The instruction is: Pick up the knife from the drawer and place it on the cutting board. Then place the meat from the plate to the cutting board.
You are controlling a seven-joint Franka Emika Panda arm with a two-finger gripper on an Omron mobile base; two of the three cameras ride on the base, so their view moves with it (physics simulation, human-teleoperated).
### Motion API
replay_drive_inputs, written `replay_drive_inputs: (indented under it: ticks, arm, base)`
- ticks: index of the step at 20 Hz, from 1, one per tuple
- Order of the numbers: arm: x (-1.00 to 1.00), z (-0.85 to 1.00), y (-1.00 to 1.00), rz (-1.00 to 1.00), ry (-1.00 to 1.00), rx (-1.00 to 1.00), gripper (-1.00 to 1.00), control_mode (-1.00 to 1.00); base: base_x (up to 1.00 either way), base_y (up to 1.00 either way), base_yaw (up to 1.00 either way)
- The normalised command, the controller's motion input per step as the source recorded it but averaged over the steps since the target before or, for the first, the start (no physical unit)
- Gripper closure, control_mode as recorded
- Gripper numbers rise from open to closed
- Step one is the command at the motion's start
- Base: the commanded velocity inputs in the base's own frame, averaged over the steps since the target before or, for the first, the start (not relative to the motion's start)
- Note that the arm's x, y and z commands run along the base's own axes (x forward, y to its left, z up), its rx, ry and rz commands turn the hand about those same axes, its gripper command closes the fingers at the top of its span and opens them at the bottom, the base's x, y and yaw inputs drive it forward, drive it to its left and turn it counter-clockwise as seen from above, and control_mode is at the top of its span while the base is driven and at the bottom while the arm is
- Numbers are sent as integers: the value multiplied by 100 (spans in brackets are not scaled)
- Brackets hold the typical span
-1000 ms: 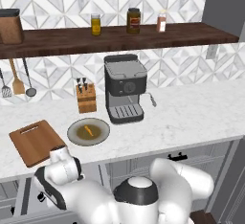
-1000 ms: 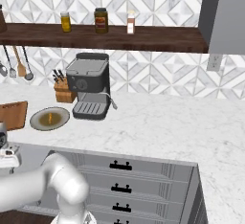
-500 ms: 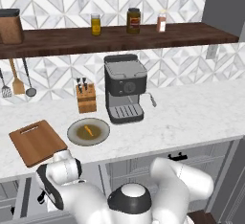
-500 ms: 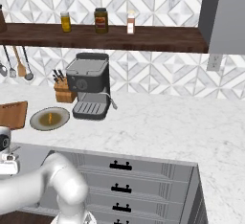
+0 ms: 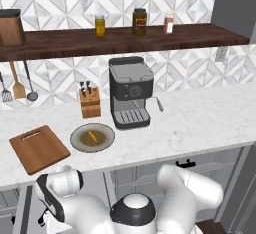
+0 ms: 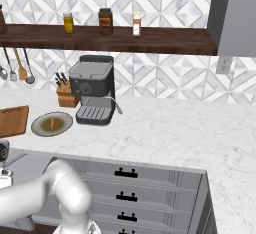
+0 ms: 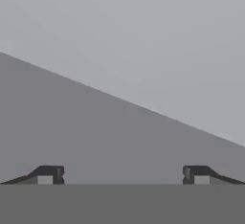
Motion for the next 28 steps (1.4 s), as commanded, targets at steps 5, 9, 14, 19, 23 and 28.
replay_drive_inputs:
  ticks: [5,9,14,19,23,28]
  arm:
    - [-66,4,12,5,25,0,-100,-100]
    - [-68,15,16,5,25,-2,-100,-100]
    - [-13,65,23,3,-7,-14,-100,-100]
    - [32,92,27,-1,-26,-16,-100,-100]
    - [55,63,29,-5,-31,-14,-100,-100]
    - [19,23,6,-3,-41,-4,-100,-100]
  base:
    - [0,0,0]
    - [0,0,0]
    - [0,0,0]
    - [0,0,0]
    - [0,0,0]
    - [0,0,0]
